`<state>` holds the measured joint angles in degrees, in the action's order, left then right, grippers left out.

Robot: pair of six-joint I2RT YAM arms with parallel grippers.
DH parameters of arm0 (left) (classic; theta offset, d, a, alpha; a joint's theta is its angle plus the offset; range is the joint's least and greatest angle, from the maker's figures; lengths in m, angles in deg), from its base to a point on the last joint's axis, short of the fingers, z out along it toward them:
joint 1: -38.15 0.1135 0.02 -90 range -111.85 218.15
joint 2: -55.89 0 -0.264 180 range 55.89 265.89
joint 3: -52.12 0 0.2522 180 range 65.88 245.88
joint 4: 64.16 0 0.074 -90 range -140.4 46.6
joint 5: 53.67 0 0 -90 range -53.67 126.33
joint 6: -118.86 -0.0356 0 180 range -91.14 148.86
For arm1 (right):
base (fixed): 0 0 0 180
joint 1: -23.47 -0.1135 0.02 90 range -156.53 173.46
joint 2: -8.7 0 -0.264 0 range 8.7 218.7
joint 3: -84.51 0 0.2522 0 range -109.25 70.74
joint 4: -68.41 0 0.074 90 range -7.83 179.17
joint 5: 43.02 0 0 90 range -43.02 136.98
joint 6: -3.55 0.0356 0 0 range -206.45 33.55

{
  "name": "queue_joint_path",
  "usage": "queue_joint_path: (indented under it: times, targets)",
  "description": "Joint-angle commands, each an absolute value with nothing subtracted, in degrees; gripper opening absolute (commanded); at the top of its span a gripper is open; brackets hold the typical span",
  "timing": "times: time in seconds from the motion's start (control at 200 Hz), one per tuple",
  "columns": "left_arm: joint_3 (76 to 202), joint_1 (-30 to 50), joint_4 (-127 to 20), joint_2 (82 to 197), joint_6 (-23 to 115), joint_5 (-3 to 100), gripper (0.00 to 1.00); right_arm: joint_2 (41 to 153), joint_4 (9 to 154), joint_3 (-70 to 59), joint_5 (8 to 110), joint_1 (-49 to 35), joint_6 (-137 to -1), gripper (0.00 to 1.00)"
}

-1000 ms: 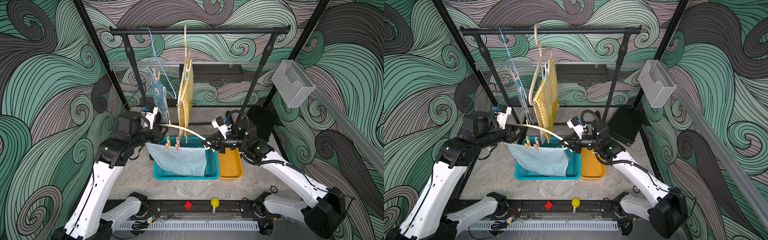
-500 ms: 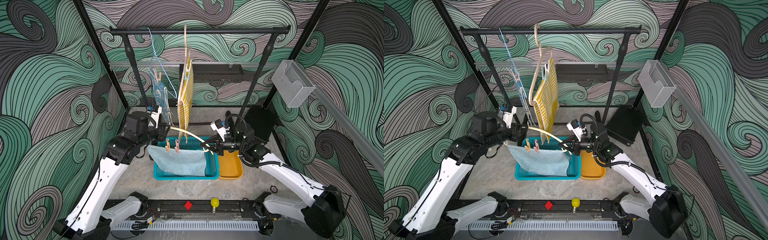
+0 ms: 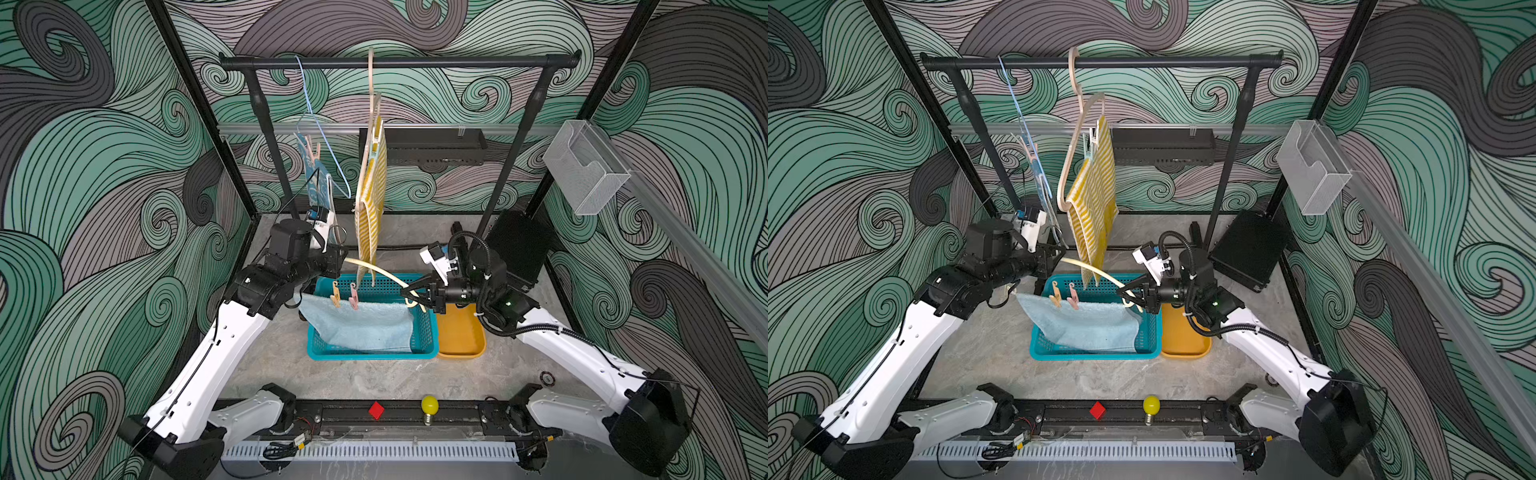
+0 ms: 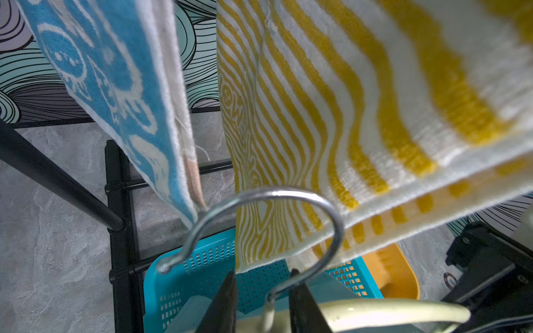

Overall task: Remove the clothespins securing towels to the hanger
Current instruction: Pick up the hanger from the clothesline.

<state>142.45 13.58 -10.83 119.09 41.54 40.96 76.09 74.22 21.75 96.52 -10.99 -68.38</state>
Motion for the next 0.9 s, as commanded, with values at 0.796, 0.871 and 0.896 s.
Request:
queue_joint_path:
  times: [0.796, 0.871, 0.896]
  targets:
    - [138.74, 10.16, -12.03, 120.49, 43.80, 38.42, 0.00, 69.00, 83.92, 20.99, 86.23, -11.39, -74.20, 0.66]
    - [138.65, 9.60, -11.62, 120.79, 43.51, 38.77, 0.00, 67.50, 86.47, 20.55, 85.11, -11.34, -75.05, 0.67]
    - [138.65, 9.44, -11.53, 120.96, 43.53, 38.79, 0.00, 67.07, 87.35, 20.33, 84.70, -11.27, -75.33, 0.67]
